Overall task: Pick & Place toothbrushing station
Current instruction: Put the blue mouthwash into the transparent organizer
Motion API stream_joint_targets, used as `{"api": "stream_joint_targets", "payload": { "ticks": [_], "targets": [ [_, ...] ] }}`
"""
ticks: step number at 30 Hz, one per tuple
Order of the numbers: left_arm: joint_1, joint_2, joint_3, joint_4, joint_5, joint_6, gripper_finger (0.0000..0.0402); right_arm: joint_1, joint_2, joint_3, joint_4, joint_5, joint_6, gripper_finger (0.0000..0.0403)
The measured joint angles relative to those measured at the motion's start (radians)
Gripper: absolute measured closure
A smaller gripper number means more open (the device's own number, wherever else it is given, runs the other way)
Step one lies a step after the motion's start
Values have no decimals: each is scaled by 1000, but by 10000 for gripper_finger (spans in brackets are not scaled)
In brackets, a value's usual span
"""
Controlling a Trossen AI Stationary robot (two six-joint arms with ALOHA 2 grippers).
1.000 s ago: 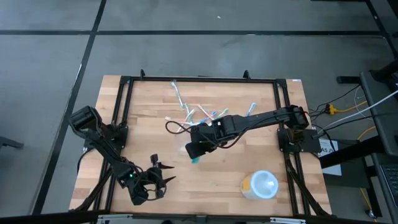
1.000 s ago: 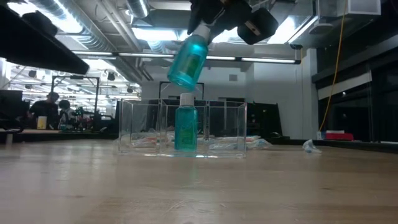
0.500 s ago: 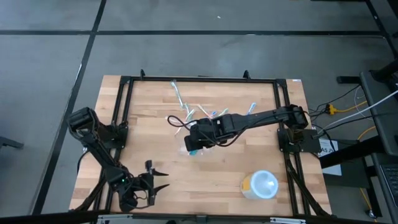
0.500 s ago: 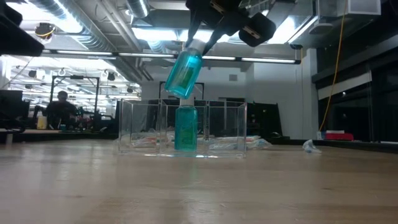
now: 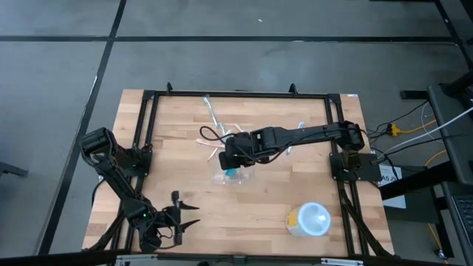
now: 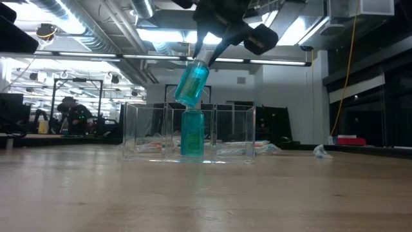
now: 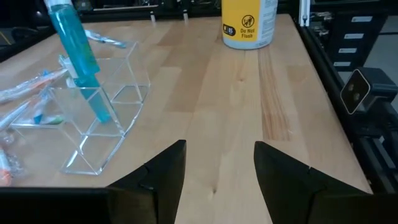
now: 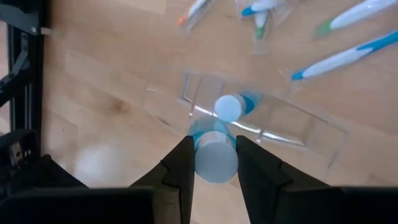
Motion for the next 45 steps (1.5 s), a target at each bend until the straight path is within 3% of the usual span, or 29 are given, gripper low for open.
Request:
{"api": "stream_joint_targets", "payload": {
  "ticks": [10, 25, 35, 45],
  "targets": [
    [0, 0, 0, -2, -8, 6, 217, 12, -1, 0, -60, -13, 0, 303],
    [0, -1, 0, 0, -8, 6, 217, 44, 3, 0, -56, 69, 7, 303],
    [-3, -1, 0, -1, -2, 2, 217, 46, 105, 0, 5, -22, -19, 303],
    [-6, -1, 0, -1, -3, 6, 217, 54, 110, 0, 7, -11, -19, 303]
  ]
}}
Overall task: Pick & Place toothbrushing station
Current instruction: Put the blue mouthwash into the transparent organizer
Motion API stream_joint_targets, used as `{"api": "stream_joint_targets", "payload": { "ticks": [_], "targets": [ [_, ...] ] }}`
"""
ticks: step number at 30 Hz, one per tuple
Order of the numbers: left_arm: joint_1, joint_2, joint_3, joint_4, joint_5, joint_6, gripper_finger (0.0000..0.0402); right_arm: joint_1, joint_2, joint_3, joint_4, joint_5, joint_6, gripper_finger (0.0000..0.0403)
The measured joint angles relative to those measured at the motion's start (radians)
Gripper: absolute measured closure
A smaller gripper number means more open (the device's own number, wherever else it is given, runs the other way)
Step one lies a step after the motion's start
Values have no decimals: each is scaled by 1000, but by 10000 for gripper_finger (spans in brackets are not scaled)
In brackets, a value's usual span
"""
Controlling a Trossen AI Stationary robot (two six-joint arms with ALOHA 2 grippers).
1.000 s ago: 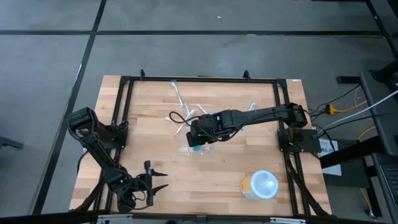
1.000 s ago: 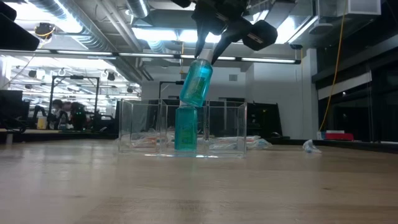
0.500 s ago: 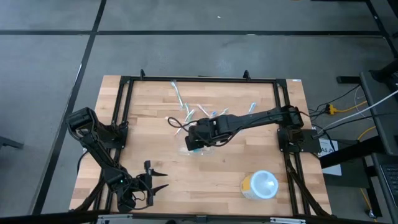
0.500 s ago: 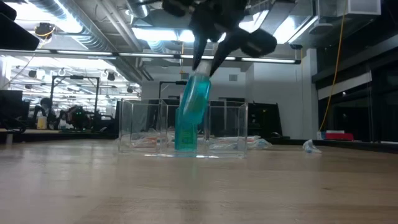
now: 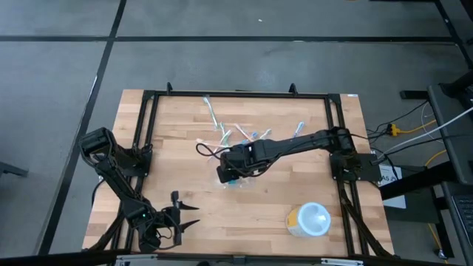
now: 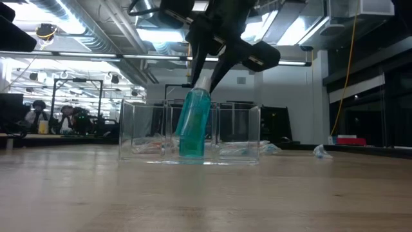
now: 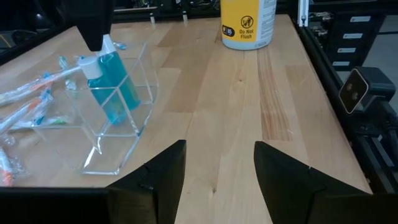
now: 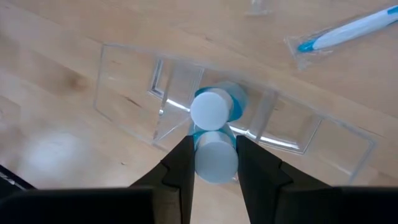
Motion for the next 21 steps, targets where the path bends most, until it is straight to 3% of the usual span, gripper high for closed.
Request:
{"api": "stream_joint_targets", "payload": {
  "ticks": [12, 21],
  "targets": [
    [0, 0, 0, 1, 0, 1, 217, 33, 5, 0, -1, 58, -16, 303],
    [0, 0, 0, 1, 1, 2, 217, 41, 39, 0, 49, 24, -34, 290]
  ]
}}
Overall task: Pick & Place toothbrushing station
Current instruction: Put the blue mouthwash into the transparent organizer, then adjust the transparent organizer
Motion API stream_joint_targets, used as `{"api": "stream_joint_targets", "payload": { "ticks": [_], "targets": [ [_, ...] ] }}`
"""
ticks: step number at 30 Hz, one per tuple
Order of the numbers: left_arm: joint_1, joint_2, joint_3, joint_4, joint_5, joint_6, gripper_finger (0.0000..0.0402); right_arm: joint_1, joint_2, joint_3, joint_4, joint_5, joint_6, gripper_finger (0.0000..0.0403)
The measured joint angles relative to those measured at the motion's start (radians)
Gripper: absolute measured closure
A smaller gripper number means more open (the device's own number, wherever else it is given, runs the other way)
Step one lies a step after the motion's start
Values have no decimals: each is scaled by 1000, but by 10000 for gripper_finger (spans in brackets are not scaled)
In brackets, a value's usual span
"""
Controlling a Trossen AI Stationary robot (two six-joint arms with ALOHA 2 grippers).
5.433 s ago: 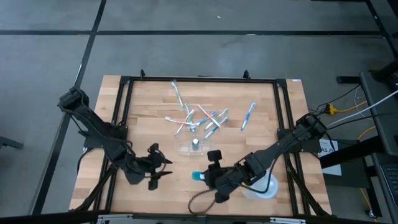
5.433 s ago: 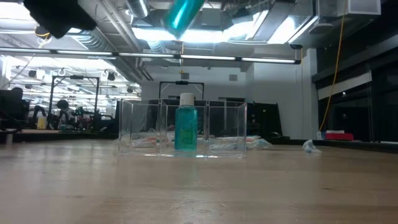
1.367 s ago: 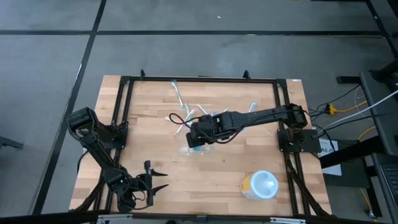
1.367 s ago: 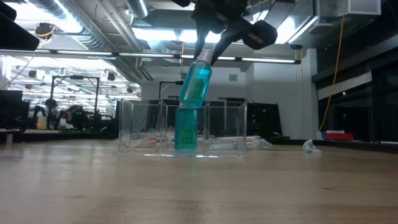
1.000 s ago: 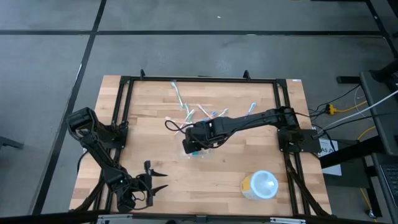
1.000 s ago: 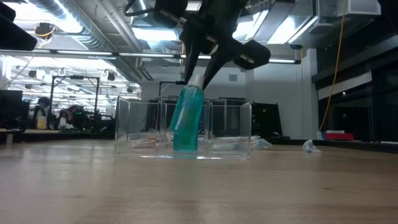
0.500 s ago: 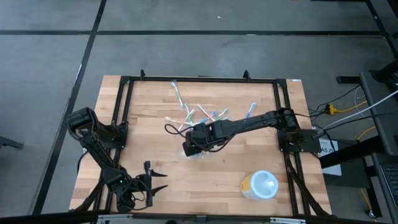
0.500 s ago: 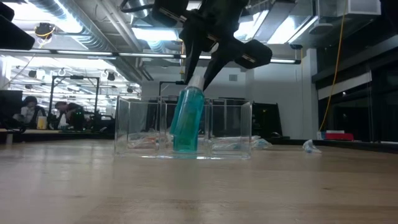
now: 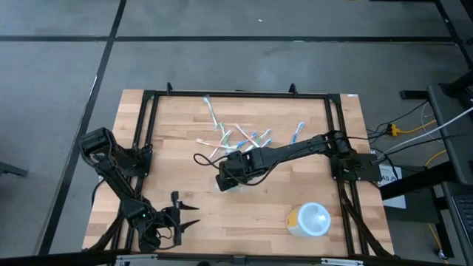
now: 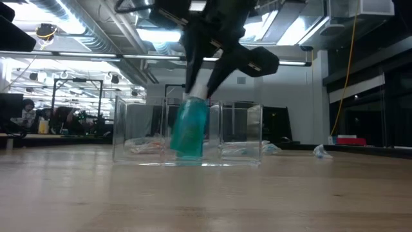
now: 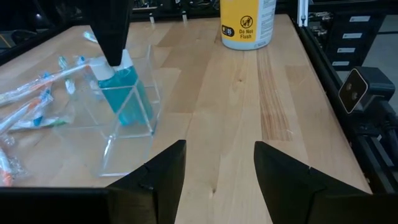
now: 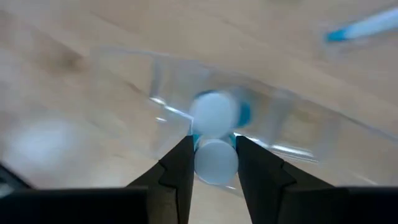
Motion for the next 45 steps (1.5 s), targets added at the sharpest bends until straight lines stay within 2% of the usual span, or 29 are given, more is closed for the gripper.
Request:
{"api": "stream_joint_targets", "payload": {
  "ticks": [22, 34, 45],
  "targets": [
    [-5, 0, 0, -3, 0, 0, 217, 4, 3, 0, 91, -71, -31, 287],
    [-5, 0, 0, -3, 1, 1, 217, 4, 3, 0, 101, -84, -30, 227],
    [-5, 0, 0, -6, 2, 1, 217, 4, 1, 38, 96, -41, -77, 222]
  ]
}}
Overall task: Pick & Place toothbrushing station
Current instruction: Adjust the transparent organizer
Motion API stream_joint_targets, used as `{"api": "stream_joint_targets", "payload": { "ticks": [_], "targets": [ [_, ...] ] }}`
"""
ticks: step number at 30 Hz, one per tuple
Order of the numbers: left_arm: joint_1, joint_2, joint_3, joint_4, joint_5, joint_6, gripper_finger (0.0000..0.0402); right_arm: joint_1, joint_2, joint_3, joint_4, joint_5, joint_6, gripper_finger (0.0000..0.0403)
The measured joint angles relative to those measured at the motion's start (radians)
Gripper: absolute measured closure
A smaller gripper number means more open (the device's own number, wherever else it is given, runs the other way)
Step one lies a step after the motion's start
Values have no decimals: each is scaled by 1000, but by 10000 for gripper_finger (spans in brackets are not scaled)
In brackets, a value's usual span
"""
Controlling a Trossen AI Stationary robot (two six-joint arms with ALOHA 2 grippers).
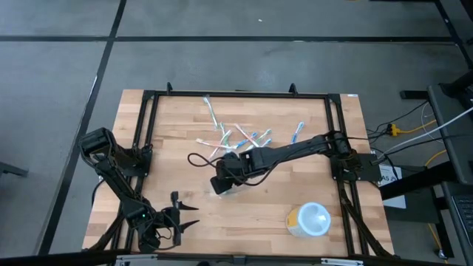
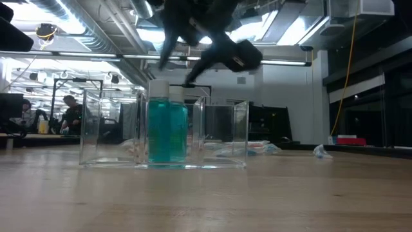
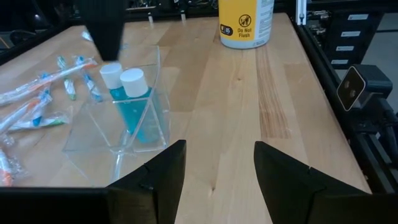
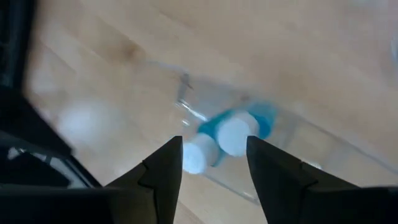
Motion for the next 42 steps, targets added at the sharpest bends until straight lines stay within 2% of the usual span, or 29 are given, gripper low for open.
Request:
{"api": "stream_joint_targets", "payload": {
  "ticks": [4, 7, 10, 15, 17, 28, 35, 42],
  "targets": [
    [0, 0, 0, -11, -2, 18, 217, 2, -1, 97, -93, 87, -69, 222],
    [1, 0, 0, -63, -36, 22, 217, 14, -4, 195, -243, 200, -122, 222],
    [16, 0, 0, -152, -66, -42, 217, 42, -4, 270, -425, 325, -128, 222],
    [95, 0, -1, -247, 85, -136, 217, 115, -4, 309, -604, 439, -83, 222],
    [124, 0, -8, -249, 107, -149, 217, 150, -4, 309, -631, 475, -58, 222],
    [221, 0, -10, -256, 151, -297, 217, 305, -19, 309, -734, 594, 85, 222],
    [277, 0, -10, -255, 194, -289, 217, 367, -25, 309, -748, 655, 143, 222],
    [317, 0, -10, -255, 207, -245, 217, 387, -25, 309, -756, 666, 169, 222]
  ]
}}
